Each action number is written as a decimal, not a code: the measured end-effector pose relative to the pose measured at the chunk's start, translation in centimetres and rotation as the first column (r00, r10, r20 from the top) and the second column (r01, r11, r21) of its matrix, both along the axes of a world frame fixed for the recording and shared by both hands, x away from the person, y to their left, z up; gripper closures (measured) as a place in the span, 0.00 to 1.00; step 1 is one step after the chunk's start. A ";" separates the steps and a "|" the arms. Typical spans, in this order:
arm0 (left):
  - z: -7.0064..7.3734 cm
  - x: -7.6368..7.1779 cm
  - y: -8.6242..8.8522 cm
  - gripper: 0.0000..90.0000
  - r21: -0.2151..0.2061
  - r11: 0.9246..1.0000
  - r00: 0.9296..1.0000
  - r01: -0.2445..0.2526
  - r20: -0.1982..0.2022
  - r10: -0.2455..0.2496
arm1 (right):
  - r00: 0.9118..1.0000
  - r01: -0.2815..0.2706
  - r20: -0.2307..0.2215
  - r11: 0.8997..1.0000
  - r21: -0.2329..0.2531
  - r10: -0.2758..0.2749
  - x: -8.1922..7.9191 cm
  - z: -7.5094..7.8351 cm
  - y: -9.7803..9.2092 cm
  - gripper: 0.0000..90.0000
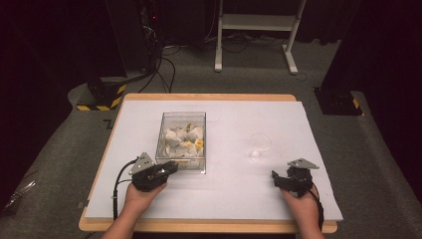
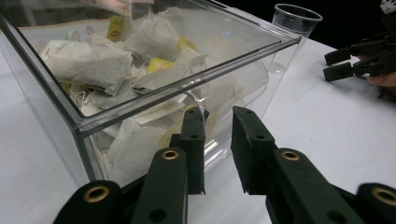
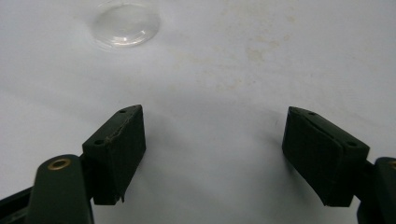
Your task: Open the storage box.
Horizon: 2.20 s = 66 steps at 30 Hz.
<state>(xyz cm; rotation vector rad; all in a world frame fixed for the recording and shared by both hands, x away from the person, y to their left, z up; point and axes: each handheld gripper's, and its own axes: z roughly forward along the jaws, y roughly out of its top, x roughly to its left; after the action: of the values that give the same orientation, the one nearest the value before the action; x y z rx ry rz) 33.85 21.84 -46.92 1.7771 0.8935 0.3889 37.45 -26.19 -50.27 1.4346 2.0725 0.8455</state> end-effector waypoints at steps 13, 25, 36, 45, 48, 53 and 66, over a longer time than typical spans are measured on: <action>0.2 -1.4 0.2 0.84 -0.001 1.000 1.000 0.019 -0.001 -0.019 | 1.000 -0.001 0.000 1.000 0.001 0.001 0.0 0.0 0.0 0.24; 0.2 -2.8 0.3 0.84 0.000 0.999 0.999 0.041 -0.004 -0.041 | 1.000 0.000 0.001 1.000 0.001 0.000 0.0 0.0 0.0 0.24; 0.1 -4.5 0.5 0.85 -0.014 0.998 0.998 0.058 0.000 -0.058 | 1.000 -0.001 0.002 1.000 0.000 0.001 0.0 0.0 0.0 0.24; 0.0 -5.9 0.6 0.84 -0.027 0.997 0.997 0.071 0.007 -0.070 | 1.000 -0.003 0.002 1.000 0.000 0.003 0.0 0.0 0.0 0.25; -0.1 -6.2 0.6 0.84 -0.023 0.998 0.998 0.066 0.014 -0.065 | 1.000 -0.003 0.002 1.000 0.000 0.003 0.0 0.0 0.0 0.25; 0.0 -6.3 0.5 0.84 -0.010 0.999 0.998 0.048 0.028 -0.048 | 1.000 -0.003 0.002 1.000 0.000 0.003 0.0 0.0 0.0 0.25; 0.4 -7.0 1.3 0.82 -0.017 1.000 1.000 0.007 0.029 -0.007 | 1.000 -0.004 0.002 1.000 0.000 0.004 0.0 0.0 0.0 0.25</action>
<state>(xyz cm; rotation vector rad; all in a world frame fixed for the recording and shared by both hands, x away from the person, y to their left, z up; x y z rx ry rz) 26.84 23.11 -46.54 1.7547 0.8676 0.4003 37.41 -26.18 -50.27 1.4300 2.0747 0.8484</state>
